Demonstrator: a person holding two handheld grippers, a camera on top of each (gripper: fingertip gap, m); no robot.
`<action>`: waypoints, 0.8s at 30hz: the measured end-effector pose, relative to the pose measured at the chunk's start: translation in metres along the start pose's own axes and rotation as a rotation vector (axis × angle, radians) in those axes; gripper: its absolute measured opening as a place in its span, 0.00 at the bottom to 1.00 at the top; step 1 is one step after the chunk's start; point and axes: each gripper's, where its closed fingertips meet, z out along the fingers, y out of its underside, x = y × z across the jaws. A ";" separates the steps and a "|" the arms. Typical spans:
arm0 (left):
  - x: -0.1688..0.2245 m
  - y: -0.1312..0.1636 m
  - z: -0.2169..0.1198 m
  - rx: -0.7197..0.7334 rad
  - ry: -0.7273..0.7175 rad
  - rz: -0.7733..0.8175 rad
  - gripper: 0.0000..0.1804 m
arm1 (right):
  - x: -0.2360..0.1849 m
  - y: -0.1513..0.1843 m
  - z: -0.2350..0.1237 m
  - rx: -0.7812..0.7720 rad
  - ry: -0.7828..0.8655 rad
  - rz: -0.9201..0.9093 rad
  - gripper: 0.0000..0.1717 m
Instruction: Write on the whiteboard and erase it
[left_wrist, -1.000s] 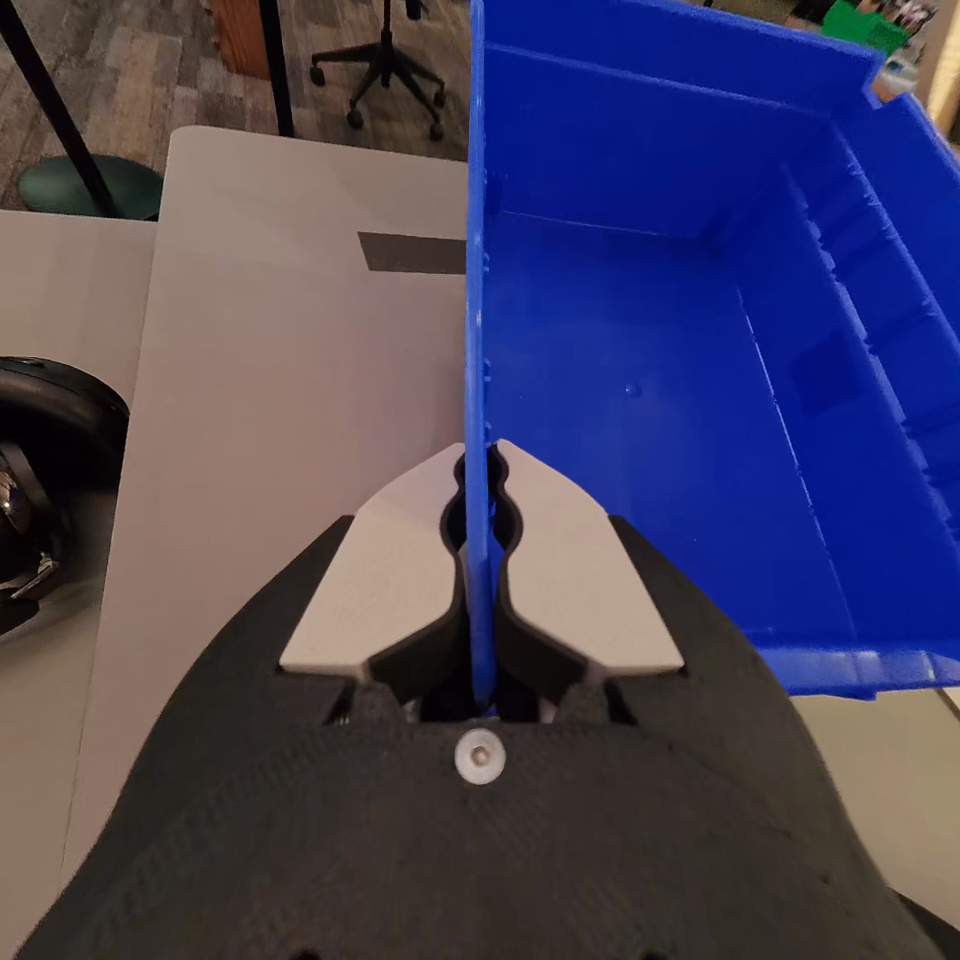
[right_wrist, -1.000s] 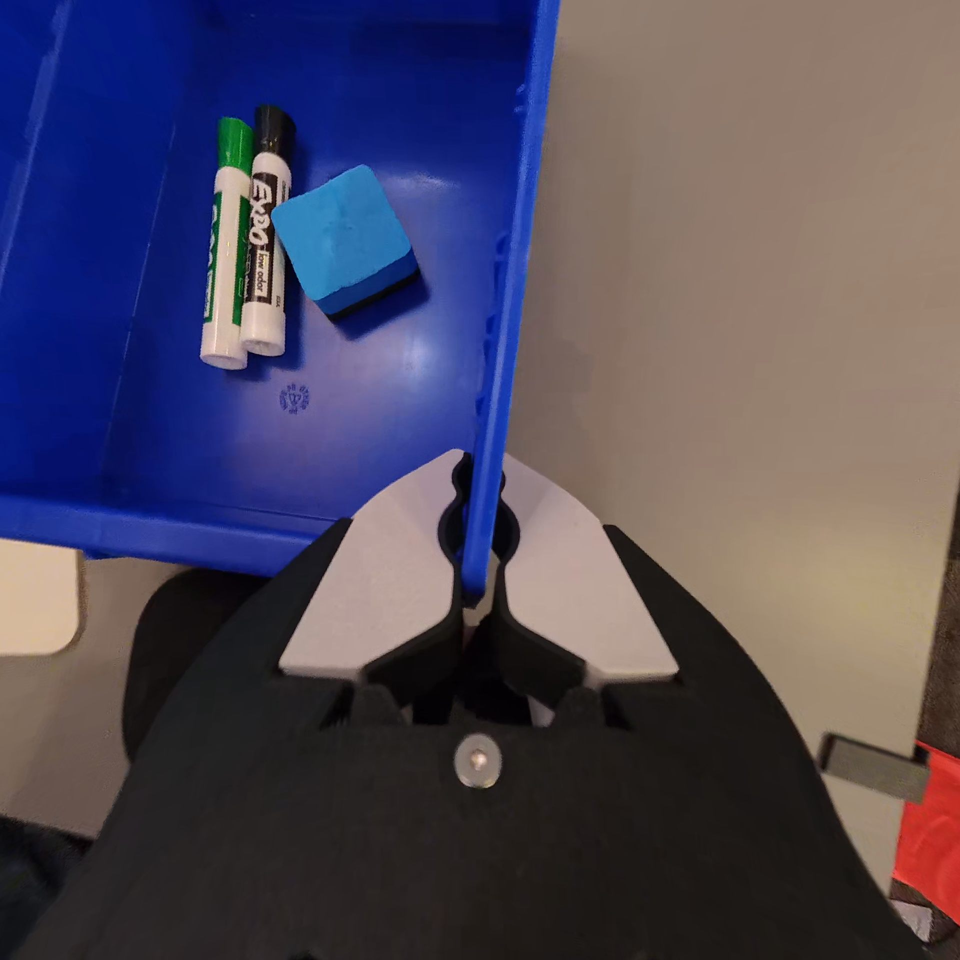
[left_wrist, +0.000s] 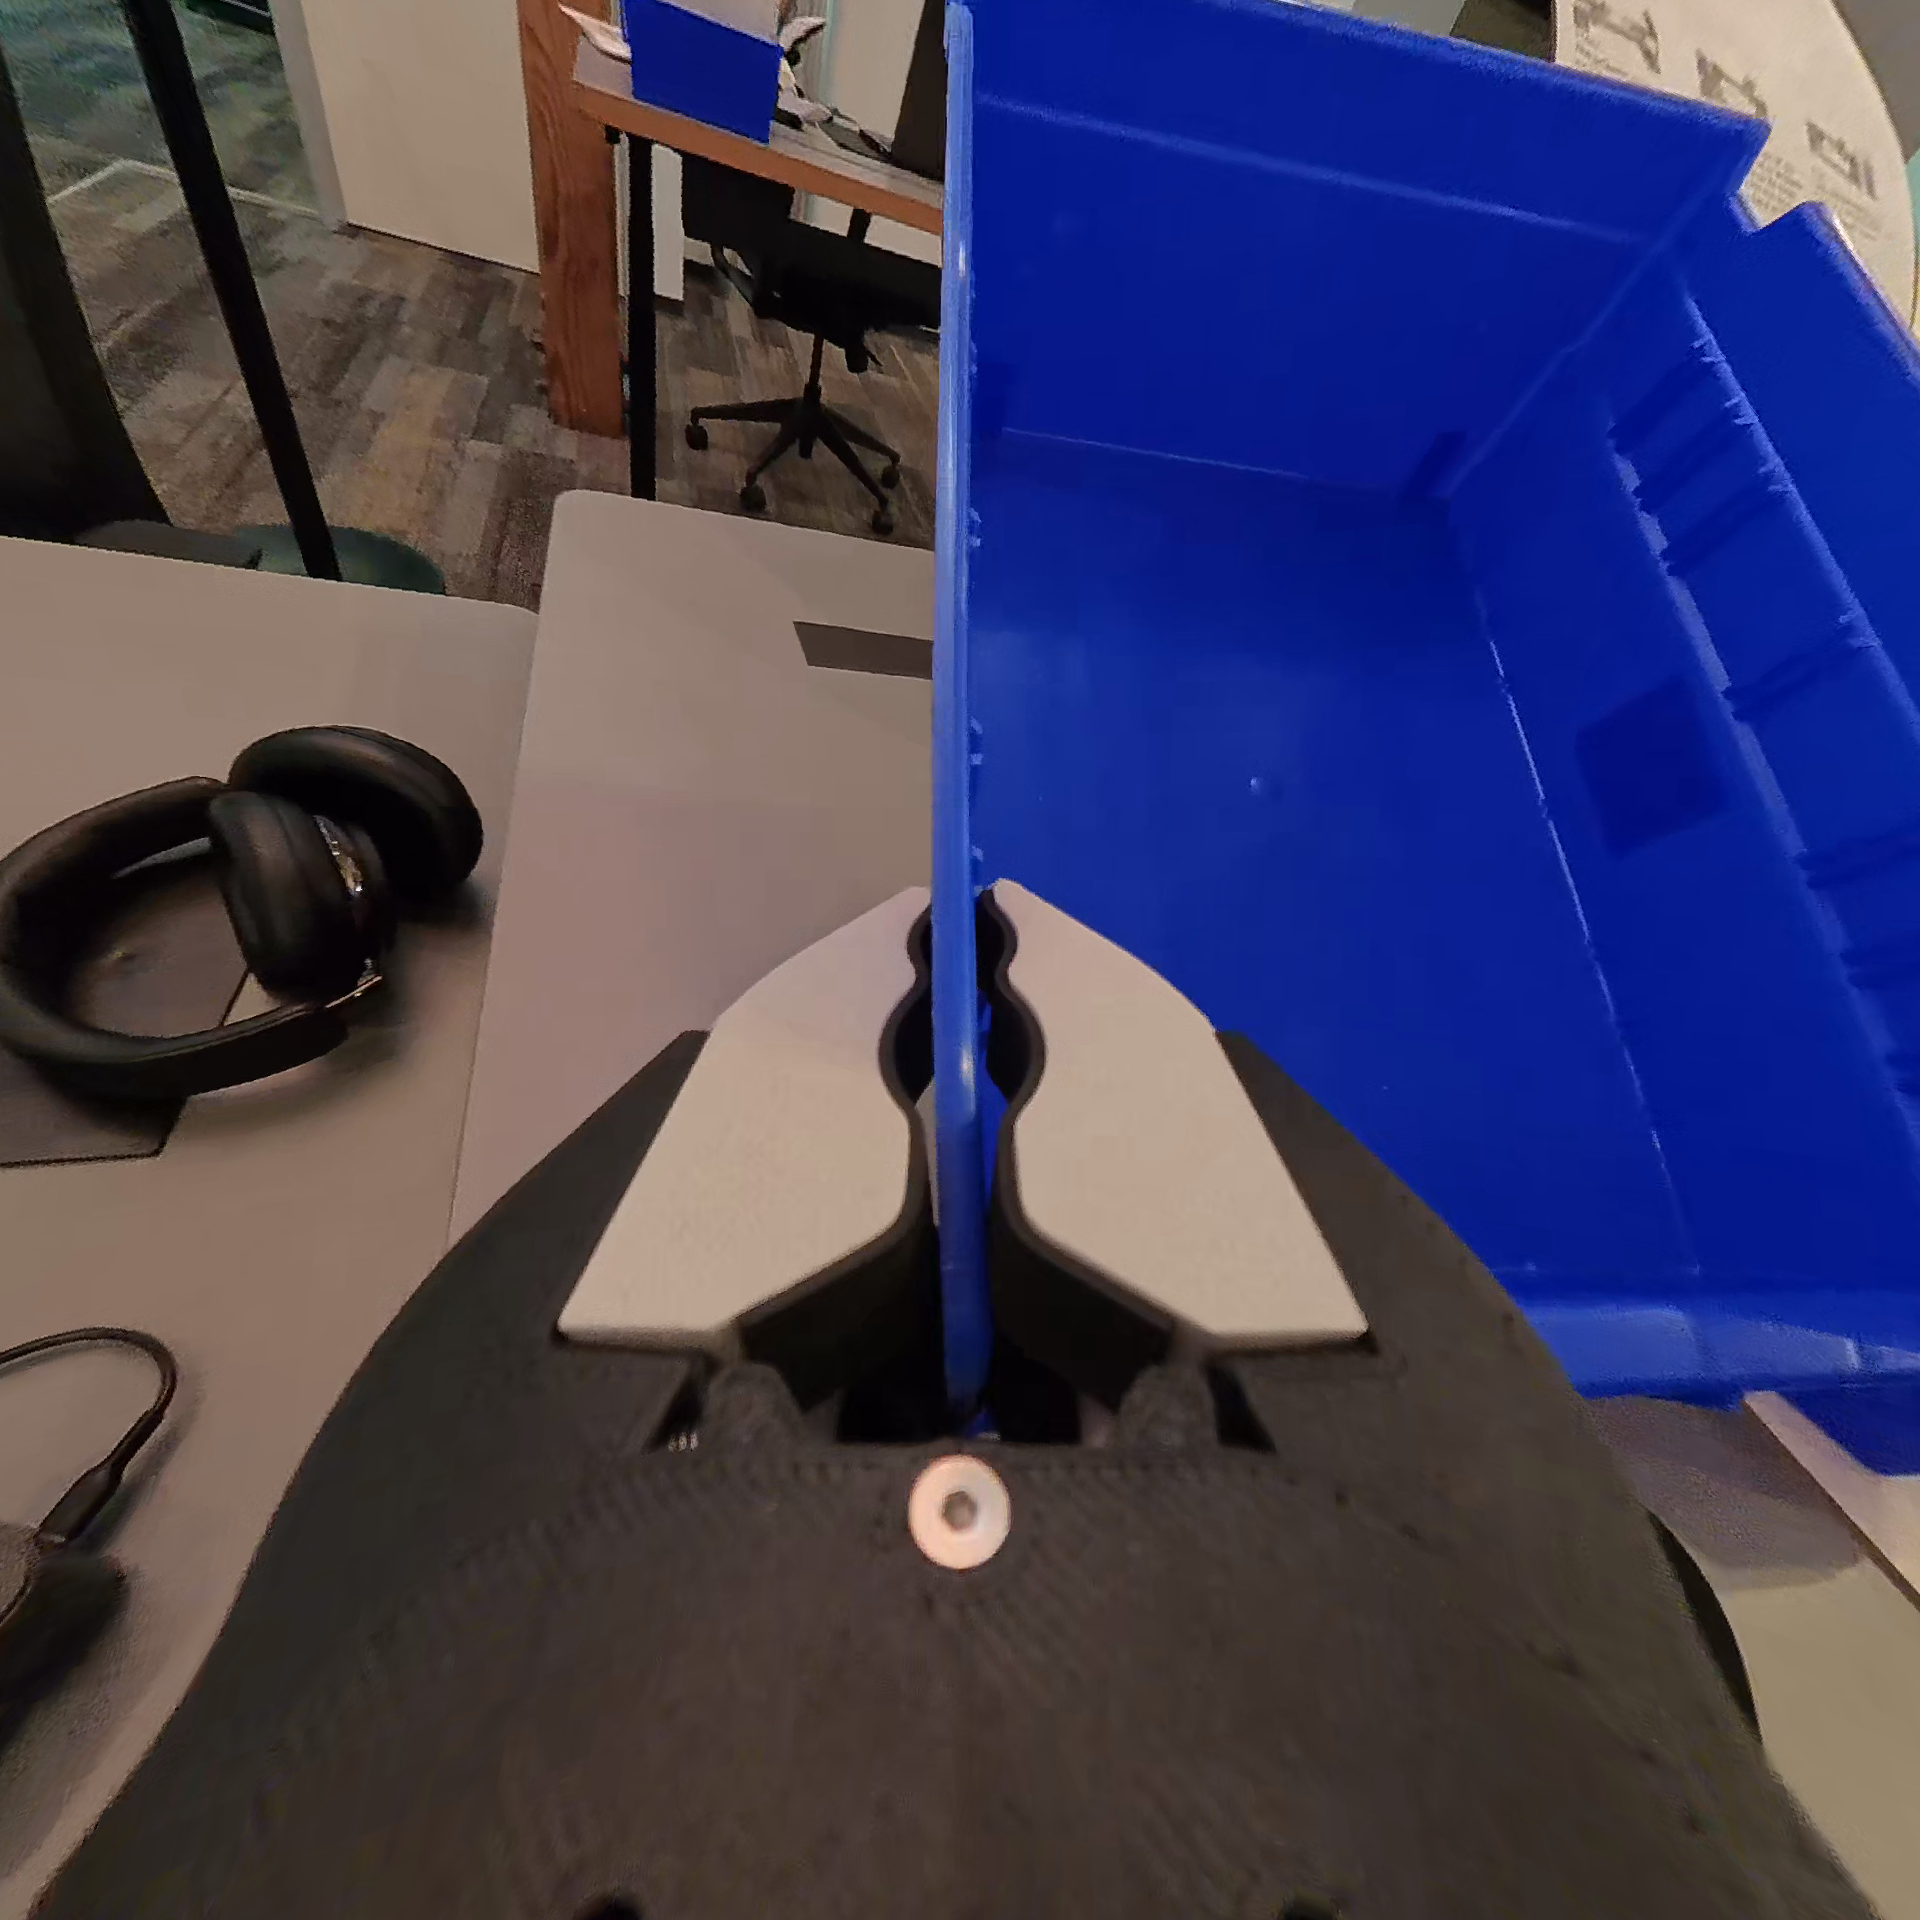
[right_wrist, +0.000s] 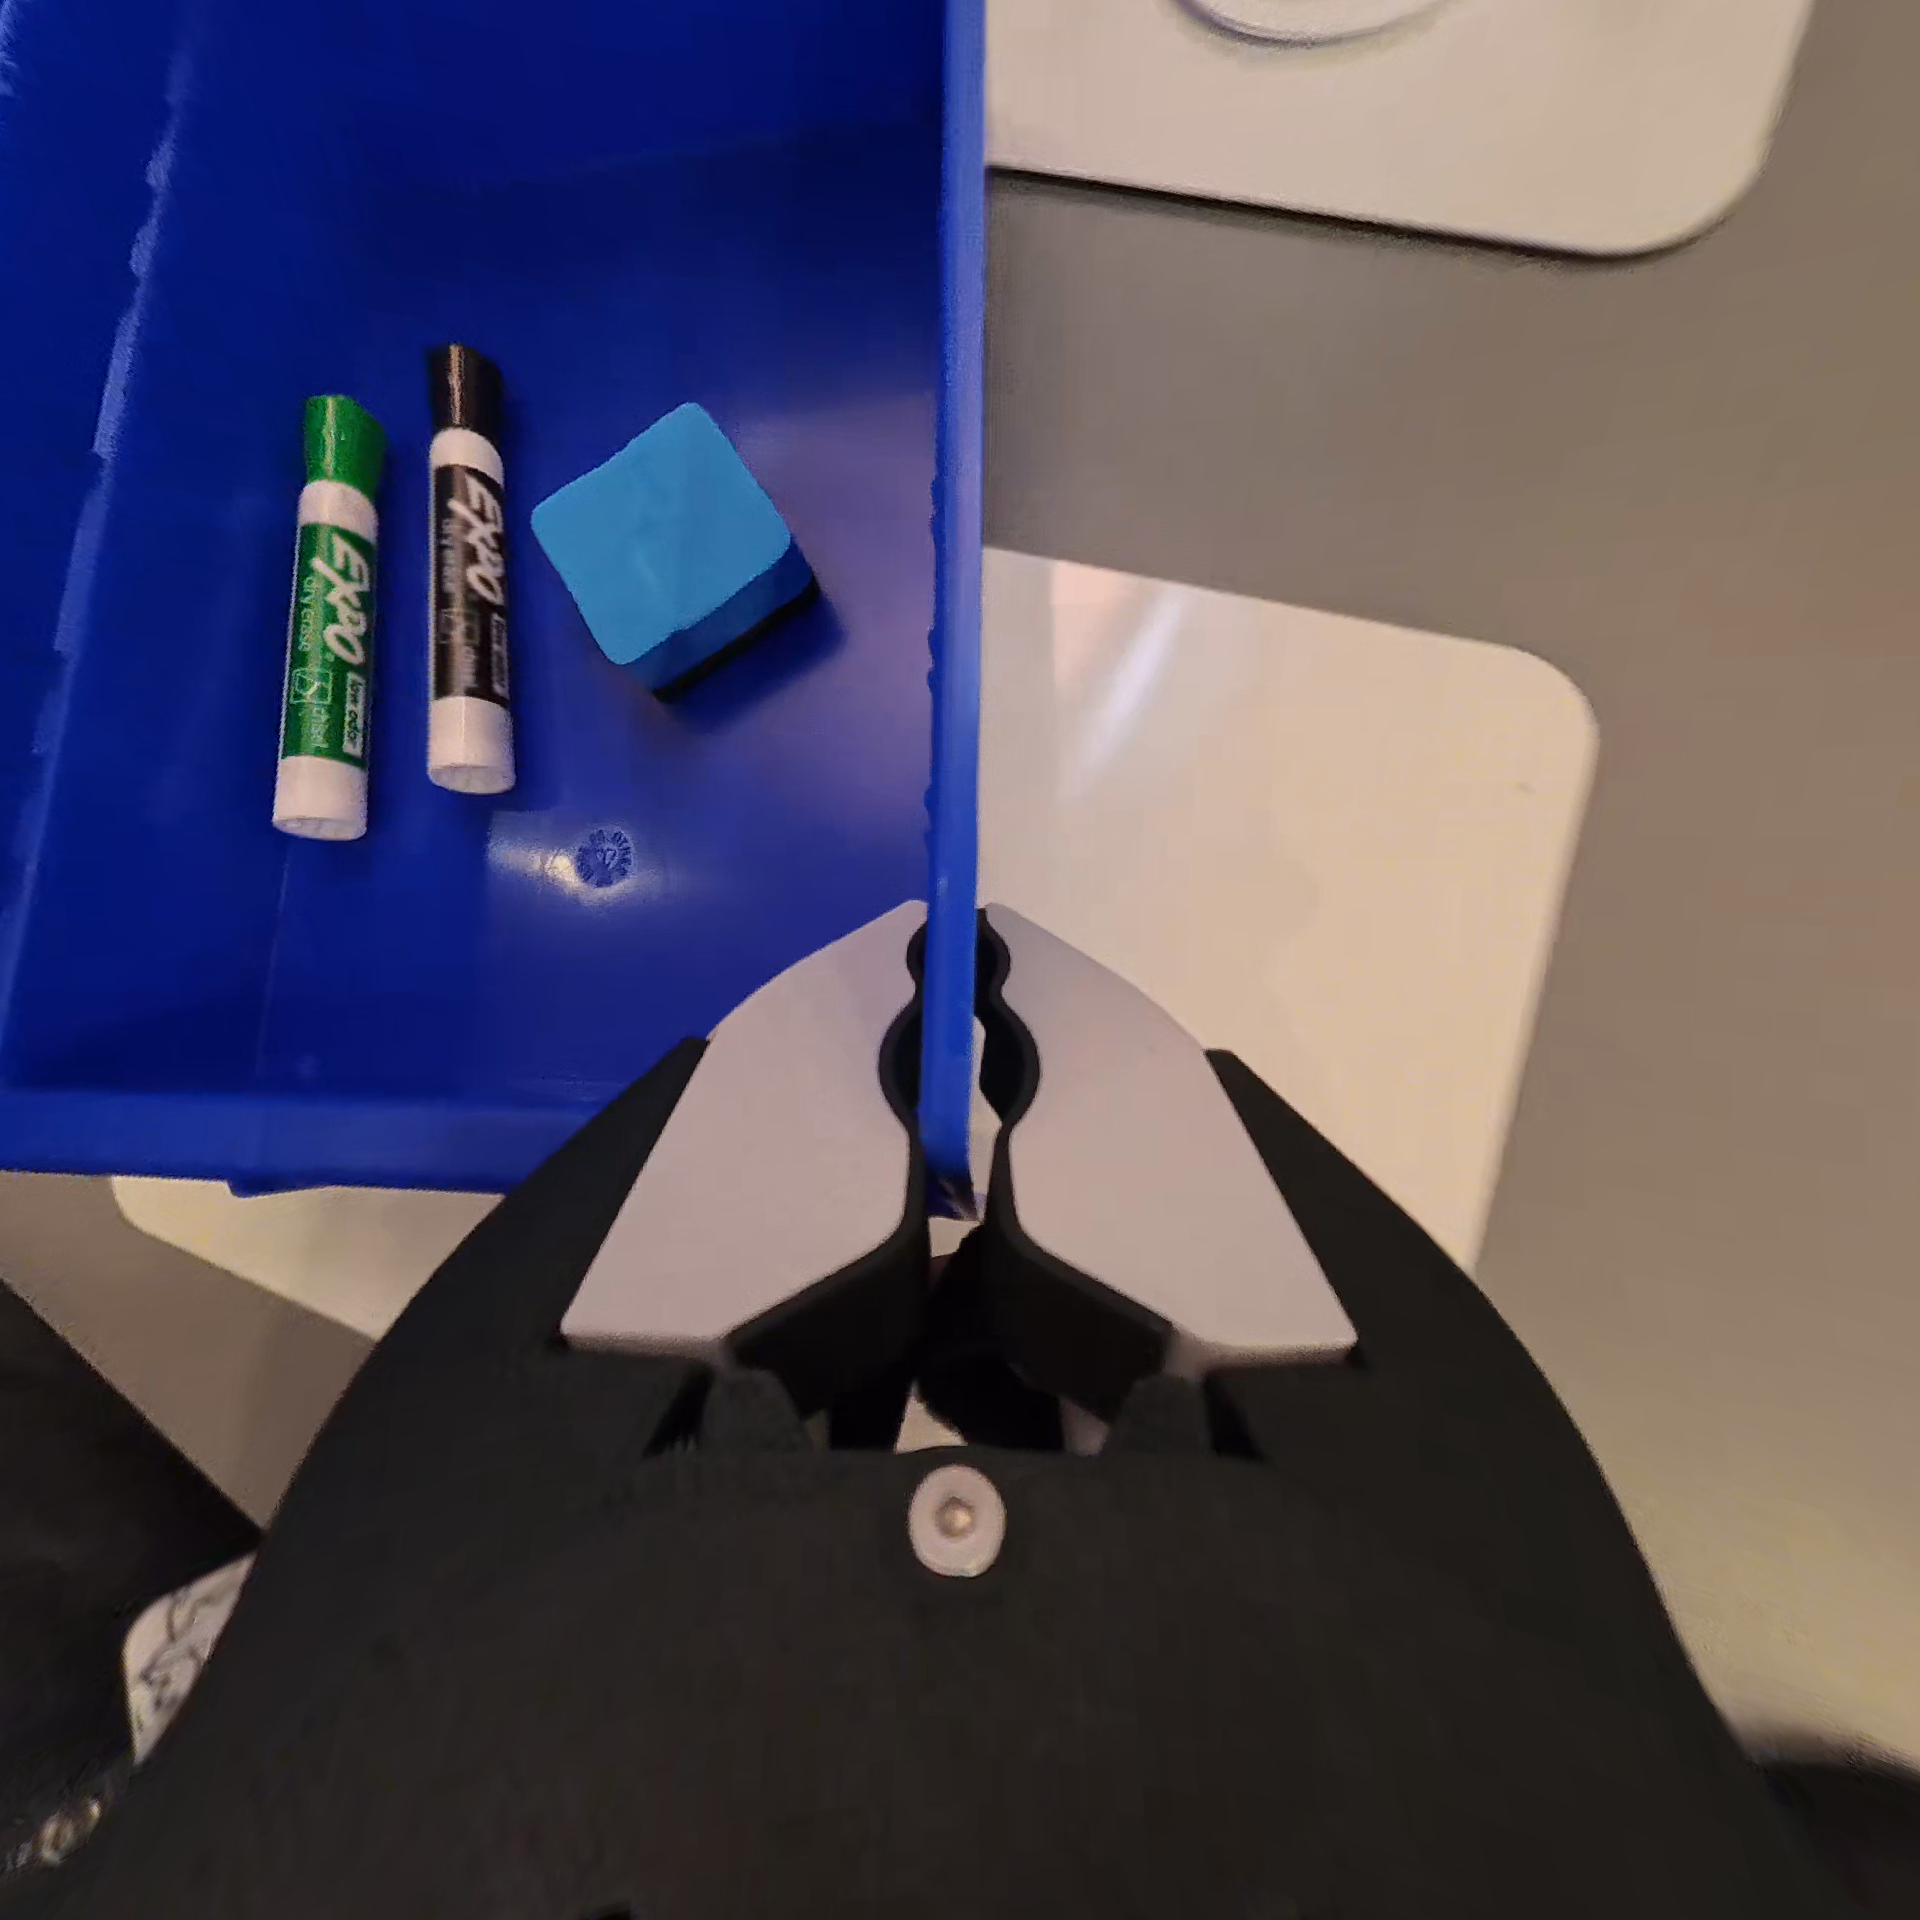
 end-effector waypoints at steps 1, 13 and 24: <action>-0.001 -0.002 -0.006 0.005 -0.002 -0.002 0.03 | -0.008 -0.006 0.008 0.003 -0.012 -0.006 0.02; 0.012 -0.042 -0.063 0.104 -0.024 0.031 0.03 | -0.082 -0.099 0.105 0.084 -0.063 0.023 0.02; 0.178 -0.059 -0.019 0.073 0.307 0.182 0.03 | -0.074 -0.111 -0.002 0.357 -0.123 -0.045 0.18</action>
